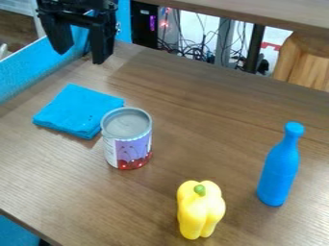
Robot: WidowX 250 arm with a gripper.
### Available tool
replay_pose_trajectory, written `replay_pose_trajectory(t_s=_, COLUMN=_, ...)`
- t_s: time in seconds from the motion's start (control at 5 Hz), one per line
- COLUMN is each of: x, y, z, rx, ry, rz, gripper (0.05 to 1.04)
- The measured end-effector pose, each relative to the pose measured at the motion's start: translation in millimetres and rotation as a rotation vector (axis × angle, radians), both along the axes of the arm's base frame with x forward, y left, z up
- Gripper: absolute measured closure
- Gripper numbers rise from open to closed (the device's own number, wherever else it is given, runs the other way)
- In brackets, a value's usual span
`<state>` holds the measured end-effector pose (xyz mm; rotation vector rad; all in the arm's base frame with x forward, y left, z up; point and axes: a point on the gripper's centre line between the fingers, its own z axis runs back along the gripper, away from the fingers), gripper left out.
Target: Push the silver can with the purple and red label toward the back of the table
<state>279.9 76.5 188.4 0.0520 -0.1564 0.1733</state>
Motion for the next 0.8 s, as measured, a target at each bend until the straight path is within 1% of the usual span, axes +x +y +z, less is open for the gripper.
replay_pose_trajectory(t_s=0.2, x=-3, y=-1, z=-9.0, rx=-0.011, ry=0.03, rz=0.0, gripper=0.083)
replay_pose_trajectory(t_s=0.4, x=-18, y=-11, z=-6.8, rx=-0.043, ry=0.019, rz=-0.013, gripper=0.083)
replay_pose_trajectory(t_s=0.6, x=-40, y=-19, z=0.5, rx=-0.061, ry=-0.02, rz=-0.028, gripper=0.083)
replay_pose_trajectory(t_s=0.8, x=-73, y=-22, z=4.3, rx=-0.096, ry=-0.048, rz=-0.015, gripper=0.083)
